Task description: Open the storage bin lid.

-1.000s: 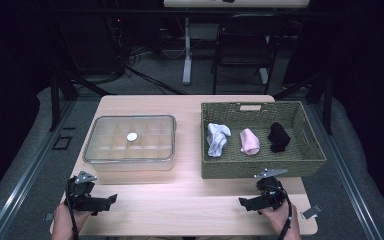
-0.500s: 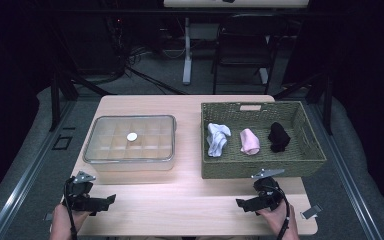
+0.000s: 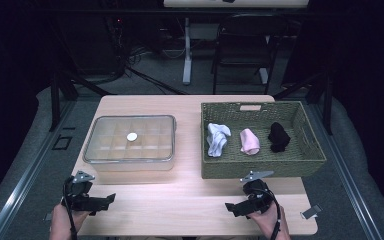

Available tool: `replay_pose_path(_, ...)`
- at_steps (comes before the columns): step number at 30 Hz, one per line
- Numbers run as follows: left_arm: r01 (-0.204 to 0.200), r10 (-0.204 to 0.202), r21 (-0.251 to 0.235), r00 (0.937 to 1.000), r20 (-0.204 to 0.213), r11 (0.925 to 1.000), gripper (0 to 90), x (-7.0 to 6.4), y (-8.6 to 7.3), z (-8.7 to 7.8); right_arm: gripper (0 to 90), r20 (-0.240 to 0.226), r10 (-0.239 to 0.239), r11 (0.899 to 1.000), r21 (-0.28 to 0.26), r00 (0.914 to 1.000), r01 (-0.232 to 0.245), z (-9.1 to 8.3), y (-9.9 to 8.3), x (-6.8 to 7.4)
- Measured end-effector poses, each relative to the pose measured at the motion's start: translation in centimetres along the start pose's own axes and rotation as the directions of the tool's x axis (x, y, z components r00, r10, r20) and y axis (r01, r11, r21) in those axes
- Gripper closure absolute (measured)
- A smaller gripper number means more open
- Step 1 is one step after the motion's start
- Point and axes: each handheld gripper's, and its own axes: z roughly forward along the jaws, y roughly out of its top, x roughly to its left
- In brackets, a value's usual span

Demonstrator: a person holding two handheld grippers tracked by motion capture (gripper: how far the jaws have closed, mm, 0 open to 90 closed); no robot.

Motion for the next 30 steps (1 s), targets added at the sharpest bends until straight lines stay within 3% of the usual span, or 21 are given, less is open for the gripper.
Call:
replay_pose_path(6,0.008,-0.008,0.006,0.9998,0.019,0.9999,0.0,0.0,0.1,-0.2,0.0,-0.038,-0.010,1.000,-0.006,0.9992,0.010,0.4,0.5,1.0)
replay_pose_path(7,0.006,-0.007,0.006,0.9997,0.024,1.0000,0.0,0.1,0.2,-0.3,0.0,-0.060,-0.010,1.000,-0.007,0.9981,0.010,0.6,0.8,1.7)
replay_pose_path(16,0.028,-0.028,0.000,0.9996,0.010,0.9996,0.0,1.0,0.2,-0.6,0.0,-0.090,-0.076,0.997,-0.010,0.9930,0.075,1.4,2.4,4.4)
replay_pose_path(25,0.044,-0.044,-0.007,0.9990,0.013,0.9990,0.0,1.6,0.4,-1.0,0.0,-0.109,-0.100,0.995,-0.026,0.9890,0.097,1.7,3.8,6.0)
replay_pose_path(30,0.061,-0.061,-0.005,0.9981,-0.004,0.9981,0.0,2.0,0.7,-1.1,0.1,-0.139,-0.127,0.992,-0.030,0.9821,0.124,2.0,5.1,7.1)
